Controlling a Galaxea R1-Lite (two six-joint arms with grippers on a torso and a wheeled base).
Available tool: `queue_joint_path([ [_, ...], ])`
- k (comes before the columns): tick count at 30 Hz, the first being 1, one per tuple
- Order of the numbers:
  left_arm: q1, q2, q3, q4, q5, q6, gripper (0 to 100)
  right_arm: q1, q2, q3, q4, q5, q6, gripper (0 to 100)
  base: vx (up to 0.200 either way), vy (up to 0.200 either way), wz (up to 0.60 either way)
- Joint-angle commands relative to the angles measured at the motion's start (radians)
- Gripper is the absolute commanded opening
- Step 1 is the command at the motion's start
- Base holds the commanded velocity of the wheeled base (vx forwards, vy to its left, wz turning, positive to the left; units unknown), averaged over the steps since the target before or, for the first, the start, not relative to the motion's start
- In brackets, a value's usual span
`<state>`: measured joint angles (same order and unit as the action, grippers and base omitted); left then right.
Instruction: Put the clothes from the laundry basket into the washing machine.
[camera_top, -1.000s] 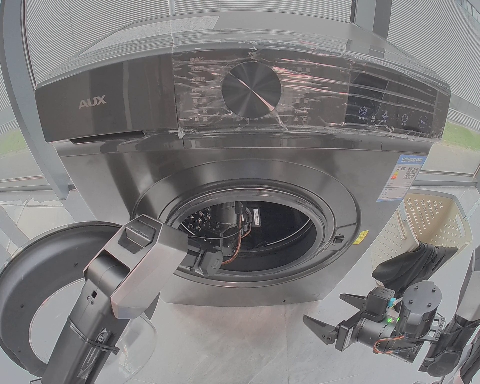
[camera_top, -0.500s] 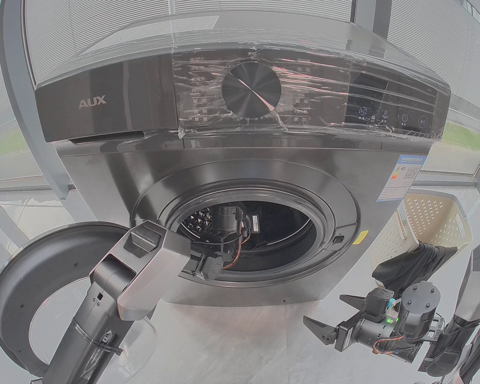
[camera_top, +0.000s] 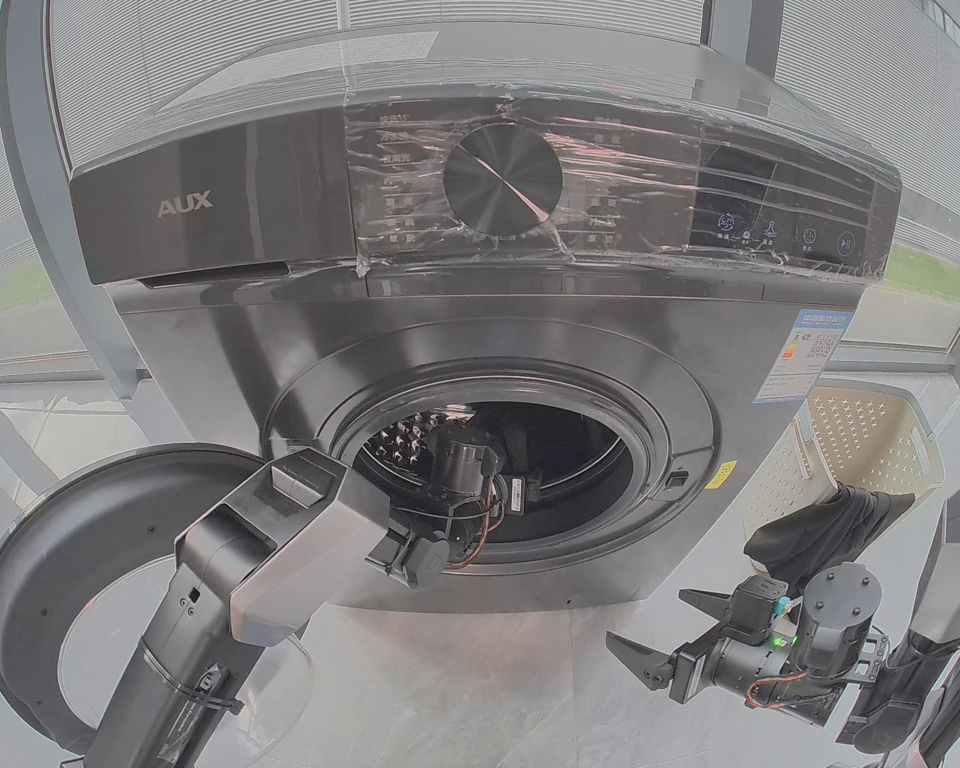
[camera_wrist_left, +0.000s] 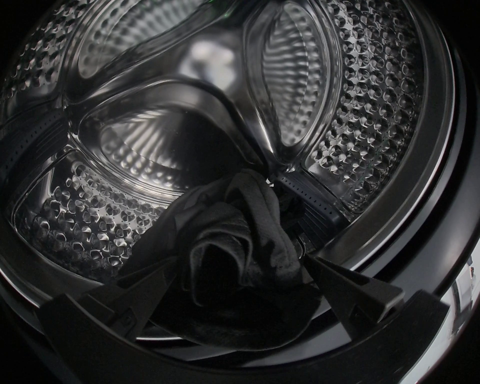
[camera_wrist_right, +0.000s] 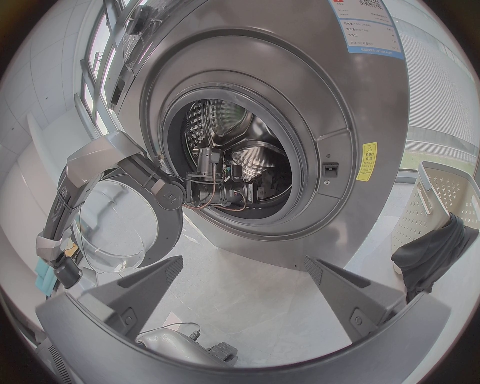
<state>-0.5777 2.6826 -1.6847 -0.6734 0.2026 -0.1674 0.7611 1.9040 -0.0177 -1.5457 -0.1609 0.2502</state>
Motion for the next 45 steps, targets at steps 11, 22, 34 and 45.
queue_joint_path([
  [11,0.01,0.022,-0.05,0.009,0.011,0.02,0,0.0,0.001,0.008,-0.002,0.0,0.0,100,0.0,0.0,0.0],
  [22,0.044,0.114,-0.315,-0.029,0.035,-0.006,0,-0.002,0.003,0.008,-0.001,0.0,0.001,100,0.0,0.0,0.0],
  [34,0.042,0.123,-0.315,-0.021,0.057,-0.001,0,-0.002,0.003,0.008,-0.001,0.0,0.001,100,0.0,0.0,0.0],
  [45,-0.024,-0.075,0.013,-0.058,0.055,-0.006,100,0.0,-0.003,0.008,-0.001,0.0,0.001,100,0.0,0.0,0.0],
])
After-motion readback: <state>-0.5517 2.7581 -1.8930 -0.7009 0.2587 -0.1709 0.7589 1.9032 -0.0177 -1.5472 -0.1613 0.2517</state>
